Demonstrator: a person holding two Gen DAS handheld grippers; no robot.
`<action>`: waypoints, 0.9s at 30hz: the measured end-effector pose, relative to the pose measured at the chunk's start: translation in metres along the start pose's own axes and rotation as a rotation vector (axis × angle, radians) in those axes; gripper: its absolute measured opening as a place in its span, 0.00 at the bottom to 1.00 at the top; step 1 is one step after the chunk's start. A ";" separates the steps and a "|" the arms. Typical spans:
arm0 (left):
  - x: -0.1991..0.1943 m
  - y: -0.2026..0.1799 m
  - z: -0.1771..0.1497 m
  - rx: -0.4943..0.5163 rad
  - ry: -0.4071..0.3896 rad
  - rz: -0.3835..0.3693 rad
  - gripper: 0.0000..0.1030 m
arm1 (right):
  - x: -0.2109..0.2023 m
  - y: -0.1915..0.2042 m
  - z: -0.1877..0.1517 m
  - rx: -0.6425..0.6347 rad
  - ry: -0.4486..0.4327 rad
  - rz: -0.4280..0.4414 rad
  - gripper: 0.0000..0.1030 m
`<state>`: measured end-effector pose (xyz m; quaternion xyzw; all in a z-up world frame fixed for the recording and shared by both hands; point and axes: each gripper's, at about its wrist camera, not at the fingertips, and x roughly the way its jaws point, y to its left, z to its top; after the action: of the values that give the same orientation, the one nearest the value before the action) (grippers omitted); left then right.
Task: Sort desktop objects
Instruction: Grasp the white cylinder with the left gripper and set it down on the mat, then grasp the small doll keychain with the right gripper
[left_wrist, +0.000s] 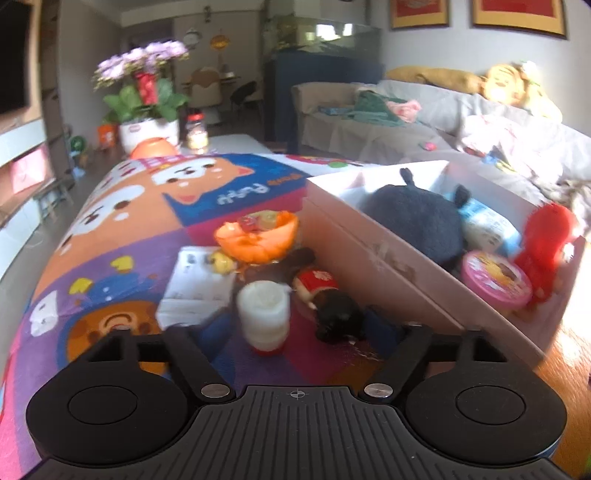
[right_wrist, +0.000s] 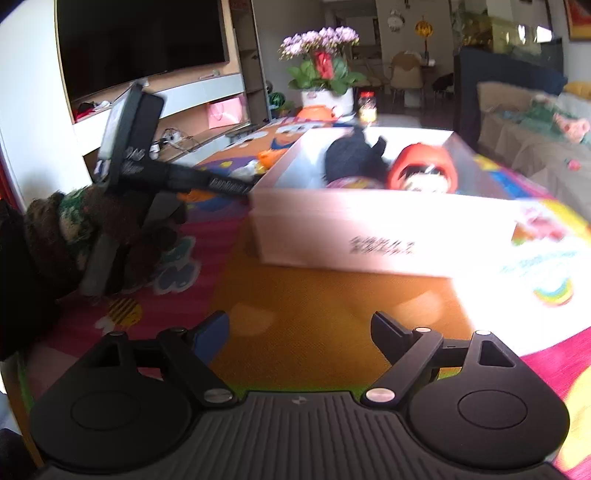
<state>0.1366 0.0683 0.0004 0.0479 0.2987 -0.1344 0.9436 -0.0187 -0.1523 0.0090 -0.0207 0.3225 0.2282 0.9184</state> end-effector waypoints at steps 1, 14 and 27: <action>-0.002 -0.003 -0.002 0.015 0.000 -0.002 0.58 | -0.004 -0.003 0.003 -0.008 -0.014 -0.023 0.82; -0.078 -0.021 -0.052 -0.003 0.034 -0.125 0.35 | 0.022 -0.039 0.052 -0.049 -0.016 -0.088 0.89; -0.117 -0.042 -0.077 0.006 -0.014 0.045 0.99 | 0.070 0.056 0.108 -0.182 -0.003 0.167 0.60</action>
<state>-0.0098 0.0673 0.0047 0.0566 0.2906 -0.1143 0.9483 0.0688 -0.0540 0.0581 -0.0766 0.2999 0.3324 0.8909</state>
